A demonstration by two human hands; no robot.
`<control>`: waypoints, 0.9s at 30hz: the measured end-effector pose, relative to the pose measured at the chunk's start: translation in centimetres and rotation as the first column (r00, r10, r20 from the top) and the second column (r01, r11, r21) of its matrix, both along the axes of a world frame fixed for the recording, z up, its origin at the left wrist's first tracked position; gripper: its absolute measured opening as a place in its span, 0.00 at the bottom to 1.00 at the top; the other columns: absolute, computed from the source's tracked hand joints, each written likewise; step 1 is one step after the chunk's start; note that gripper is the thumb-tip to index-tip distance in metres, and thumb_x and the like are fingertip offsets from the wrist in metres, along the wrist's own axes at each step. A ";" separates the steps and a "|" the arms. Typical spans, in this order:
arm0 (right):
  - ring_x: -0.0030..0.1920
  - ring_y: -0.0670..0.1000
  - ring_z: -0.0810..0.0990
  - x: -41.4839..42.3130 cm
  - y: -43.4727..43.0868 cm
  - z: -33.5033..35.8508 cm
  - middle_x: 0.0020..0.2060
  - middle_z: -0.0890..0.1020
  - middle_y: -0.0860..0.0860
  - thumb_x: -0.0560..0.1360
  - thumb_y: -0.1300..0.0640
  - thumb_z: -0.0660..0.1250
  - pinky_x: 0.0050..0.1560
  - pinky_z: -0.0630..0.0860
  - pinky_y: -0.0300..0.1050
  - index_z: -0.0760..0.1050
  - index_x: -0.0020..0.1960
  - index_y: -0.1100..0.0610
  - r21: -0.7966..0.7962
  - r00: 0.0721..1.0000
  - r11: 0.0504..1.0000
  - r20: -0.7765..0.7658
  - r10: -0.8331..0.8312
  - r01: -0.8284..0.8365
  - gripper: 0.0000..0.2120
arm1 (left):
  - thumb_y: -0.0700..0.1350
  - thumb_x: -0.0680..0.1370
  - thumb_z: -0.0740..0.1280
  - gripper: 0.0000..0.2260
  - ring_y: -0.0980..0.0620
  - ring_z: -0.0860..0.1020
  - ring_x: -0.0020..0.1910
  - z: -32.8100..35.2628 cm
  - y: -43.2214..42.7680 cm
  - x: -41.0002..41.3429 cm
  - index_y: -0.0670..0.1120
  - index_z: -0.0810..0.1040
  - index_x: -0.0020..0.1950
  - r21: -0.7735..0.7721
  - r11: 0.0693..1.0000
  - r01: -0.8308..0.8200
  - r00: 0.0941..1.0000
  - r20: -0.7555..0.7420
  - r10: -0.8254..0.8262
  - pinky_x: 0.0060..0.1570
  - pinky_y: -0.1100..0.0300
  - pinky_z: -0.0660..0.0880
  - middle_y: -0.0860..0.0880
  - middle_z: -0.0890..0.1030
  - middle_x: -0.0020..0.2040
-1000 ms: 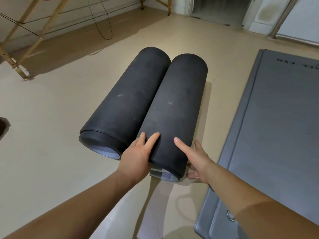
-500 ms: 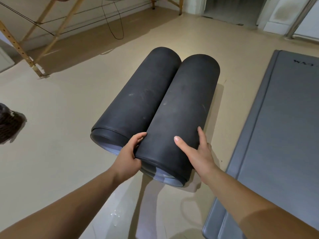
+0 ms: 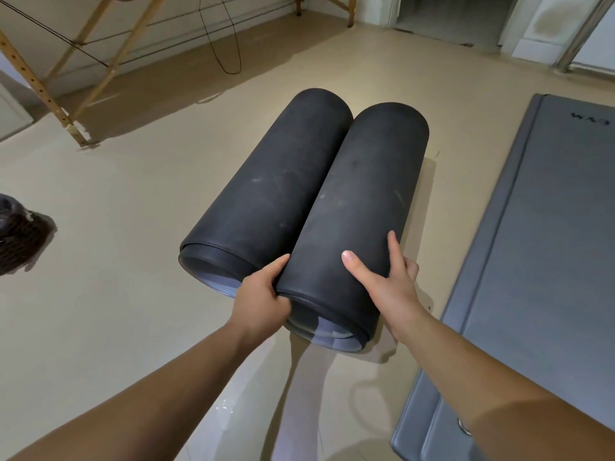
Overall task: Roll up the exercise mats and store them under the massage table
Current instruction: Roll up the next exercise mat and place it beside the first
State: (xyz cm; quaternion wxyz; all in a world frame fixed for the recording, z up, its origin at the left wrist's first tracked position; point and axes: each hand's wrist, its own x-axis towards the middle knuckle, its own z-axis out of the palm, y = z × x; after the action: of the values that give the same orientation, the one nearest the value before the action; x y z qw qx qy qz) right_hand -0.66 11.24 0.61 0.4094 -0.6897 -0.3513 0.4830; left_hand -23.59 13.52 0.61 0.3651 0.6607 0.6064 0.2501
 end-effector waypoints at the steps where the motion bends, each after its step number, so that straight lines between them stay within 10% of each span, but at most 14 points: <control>1: 0.74 0.55 0.71 0.0 0.0 -0.1 0.76 0.57 0.38 0.62 0.24 0.78 0.72 0.75 0.57 0.50 0.82 0.28 0.016 1.000 1.000 0.011 0.004 -0.004 0.57 | 0.30 0.77 0.65 0.32 0.63 0.80 0.58 -0.2 0.3 -0.5 0.59 0.76 0.75 -0.016 1.000 0.006 1.000 0.027 -0.005 0.56 0.65 0.78 0.73 0.81 0.56; 4: 0.71 0.50 0.72 0.2 -0.3 -0.4 0.75 0.59 0.38 0.67 0.29 0.78 0.68 0.73 0.46 0.52 0.83 0.32 0.055 0.996 0.996 0.059 0.069 -0.072 0.53 | 0.27 0.77 0.65 0.33 0.53 0.80 0.65 -0.1 1.2 -2.1 0.56 0.77 0.75 -0.098 0.995 -0.013 0.999 0.051 0.018 0.65 0.48 0.80 0.59 0.83 0.64; 9: 0.76 0.54 0.70 0.4 -0.4 -0.6 0.80 0.58 0.40 0.69 0.31 0.79 0.73 0.72 0.56 0.48 0.84 0.33 0.018 0.999 0.999 0.001 0.044 -0.044 0.55 | 0.34 0.75 0.67 0.29 0.47 0.78 0.66 1.0 0.8 -1.9 0.53 0.75 0.74 0.086 0.987 0.136 0.945 -0.309 -0.104 0.62 0.48 0.80 0.53 0.80 0.68; 14: 0.77 0.53 0.70 2.0 -1.0 -1.1 0.80 0.65 0.41 0.59 0.26 0.81 0.75 0.72 0.63 0.51 0.83 0.31 -0.024 0.994 1.000 -0.105 -0.020 0.018 0.60 | 0.30 0.72 0.67 0.32 0.45 0.71 0.74 2.9 -1.0 -0.2 0.47 0.75 0.77 0.249 0.903 0.350 0.900 -0.357 -0.250 0.73 0.48 0.73 0.48 0.73 0.76; 17: 0.74 0.54 0.74 3.0 -1.5 -1.1 0.78 0.70 0.42 0.60 0.30 0.83 0.71 0.75 0.67 0.53 0.82 0.30 -0.066 0.976 0.997 -0.213 -0.052 0.039 0.60 | 0.44 0.74 0.67 0.29 0.44 0.68 0.78 3.3 -2.0 2.2 0.48 0.73 0.78 0.302 0.796 0.524 0.827 -0.403 -0.391 0.75 0.42 0.70 0.47 0.71 0.79; 22: 0.72 0.59 0.76 3.0 -1.6 -0.8 0.76 0.72 0.43 0.51 0.24 0.83 0.68 0.76 0.72 0.49 0.80 0.26 -0.200 0.967 0.978 -0.235 -0.099 0.052 0.67 | 0.74 0.70 0.69 0.51 0.46 0.39 0.85 2.2 -1.7 4.6 0.69 0.40 0.83 -0.032 0.827 0.561 0.661 -0.584 -0.471 0.80 0.32 0.54 0.54 0.37 0.86; 27: 0.71 0.60 0.76 2.2 -1.2 -1.5 0.75 0.72 0.43 0.48 0.25 0.85 0.66 0.76 0.73 0.48 0.78 0.24 -0.203 0.960 0.976 -0.246 -0.131 0.081 0.68 | 0.41 0.79 0.72 0.55 0.41 0.45 0.85 1.0 -0.6 3.4 0.74 0.28 0.76 -0.048 0.851 0.523 0.659 -0.610 -0.440 0.69 0.47 0.76 0.52 0.35 0.86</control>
State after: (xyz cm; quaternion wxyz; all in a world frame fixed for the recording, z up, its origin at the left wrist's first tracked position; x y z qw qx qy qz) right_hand 1.51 10.05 -0.92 0.4088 -0.6750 -0.2093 0.5775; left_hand -20.19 12.87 1.60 0.1624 0.8641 0.4748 -0.0387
